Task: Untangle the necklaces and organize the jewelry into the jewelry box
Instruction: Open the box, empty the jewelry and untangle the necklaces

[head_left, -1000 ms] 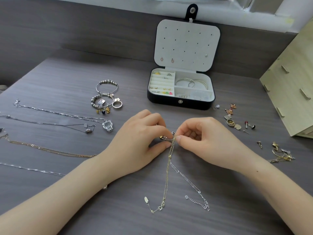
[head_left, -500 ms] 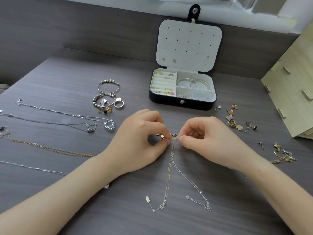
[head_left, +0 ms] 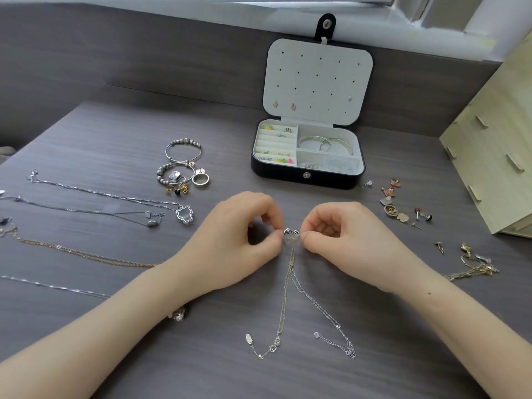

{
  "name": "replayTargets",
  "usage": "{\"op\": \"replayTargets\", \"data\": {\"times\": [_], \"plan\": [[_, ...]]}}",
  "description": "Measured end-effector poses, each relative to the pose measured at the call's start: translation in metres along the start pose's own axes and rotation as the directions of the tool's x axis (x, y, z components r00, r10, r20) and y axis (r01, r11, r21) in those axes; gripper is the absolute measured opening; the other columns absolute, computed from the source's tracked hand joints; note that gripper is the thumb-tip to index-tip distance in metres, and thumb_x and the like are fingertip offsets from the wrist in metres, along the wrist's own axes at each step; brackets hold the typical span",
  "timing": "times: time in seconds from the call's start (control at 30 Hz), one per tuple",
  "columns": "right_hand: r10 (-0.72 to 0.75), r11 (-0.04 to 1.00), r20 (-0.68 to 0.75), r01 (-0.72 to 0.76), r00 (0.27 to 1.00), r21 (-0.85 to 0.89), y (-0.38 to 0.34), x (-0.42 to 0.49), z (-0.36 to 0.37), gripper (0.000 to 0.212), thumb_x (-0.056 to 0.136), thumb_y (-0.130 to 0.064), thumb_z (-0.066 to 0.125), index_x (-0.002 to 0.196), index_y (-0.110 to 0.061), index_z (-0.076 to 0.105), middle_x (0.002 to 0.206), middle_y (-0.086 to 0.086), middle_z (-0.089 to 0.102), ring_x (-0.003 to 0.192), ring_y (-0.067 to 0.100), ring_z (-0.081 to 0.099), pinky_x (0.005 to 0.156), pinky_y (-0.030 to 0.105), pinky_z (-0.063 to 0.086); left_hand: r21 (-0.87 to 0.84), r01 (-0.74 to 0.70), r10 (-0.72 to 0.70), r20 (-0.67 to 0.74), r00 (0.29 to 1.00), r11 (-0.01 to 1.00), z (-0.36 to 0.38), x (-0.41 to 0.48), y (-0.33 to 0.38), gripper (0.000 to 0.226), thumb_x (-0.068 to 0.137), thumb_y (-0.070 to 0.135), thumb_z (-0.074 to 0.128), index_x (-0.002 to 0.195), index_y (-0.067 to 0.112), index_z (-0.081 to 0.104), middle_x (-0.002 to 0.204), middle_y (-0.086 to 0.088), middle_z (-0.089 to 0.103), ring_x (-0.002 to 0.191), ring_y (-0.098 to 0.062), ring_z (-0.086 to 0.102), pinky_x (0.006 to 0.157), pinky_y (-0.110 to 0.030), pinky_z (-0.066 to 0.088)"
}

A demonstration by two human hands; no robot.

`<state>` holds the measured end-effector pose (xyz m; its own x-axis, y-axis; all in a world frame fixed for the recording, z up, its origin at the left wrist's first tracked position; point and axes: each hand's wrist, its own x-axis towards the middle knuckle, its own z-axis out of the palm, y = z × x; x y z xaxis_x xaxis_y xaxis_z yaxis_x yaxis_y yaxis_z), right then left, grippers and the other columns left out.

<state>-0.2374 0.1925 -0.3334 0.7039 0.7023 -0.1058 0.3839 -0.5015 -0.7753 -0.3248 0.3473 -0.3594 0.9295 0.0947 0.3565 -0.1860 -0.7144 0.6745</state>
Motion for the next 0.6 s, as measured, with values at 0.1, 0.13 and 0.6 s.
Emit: {"op": "replayTargets", "data": {"times": [0.1, 0.13, 0.6], "plan": [[0.027, 0.998, 0.000, -0.027, 1.000, 0.048, -0.001, 0.000, -0.001, 0.012, 0.078, -0.011, 0.061, 0.067, -0.014, 0.065, 0.055, -0.009, 0.059, 0.049, 0.001, 0.048, 0.048, 0.012, 0.037, -0.114, 0.108, -0.109, -0.009, 0.994, 0.988, 0.001, 0.001, 0.001, 0.006, 0.078, 0.021, 0.061, 0.079, 0.016, 0.063, 0.072, 0.013, 0.064, 0.065, 0.002, 0.052, 0.063, -0.008, 0.036], [0.038, 0.997, 0.000, -0.038, 0.999, 0.068, -0.001, 0.000, -0.002, 0.012, 0.079, -0.010, 0.061, 0.068, -0.014, 0.065, 0.057, -0.007, 0.060, 0.050, 0.003, 0.049, 0.048, 0.012, 0.038, -0.119, 0.111, -0.112, -0.008, 0.994, 0.987, 0.002, 0.001, 0.002, 0.003, 0.081, 0.018, 0.064, 0.079, 0.016, 0.063, 0.073, 0.012, 0.065, 0.064, 0.002, 0.052, 0.062, -0.008, 0.036], [0.110, 0.981, 0.053, -0.117, 0.993, 0.157, -0.006, 0.000, -0.006, 0.018, 0.078, -0.008, 0.058, 0.062, -0.017, 0.061, 0.056, -0.006, 0.060, 0.052, 0.010, 0.044, 0.049, 0.019, 0.035, 0.209, -0.027, 0.040, -0.062, 0.997, 0.978, 0.002, 0.004, -0.008, 0.012, 0.075, 0.026, 0.049, 0.079, 0.018, 0.057, 0.068, 0.024, 0.043, 0.069, -0.003, 0.039, 0.068, -0.006, 0.031]]}}
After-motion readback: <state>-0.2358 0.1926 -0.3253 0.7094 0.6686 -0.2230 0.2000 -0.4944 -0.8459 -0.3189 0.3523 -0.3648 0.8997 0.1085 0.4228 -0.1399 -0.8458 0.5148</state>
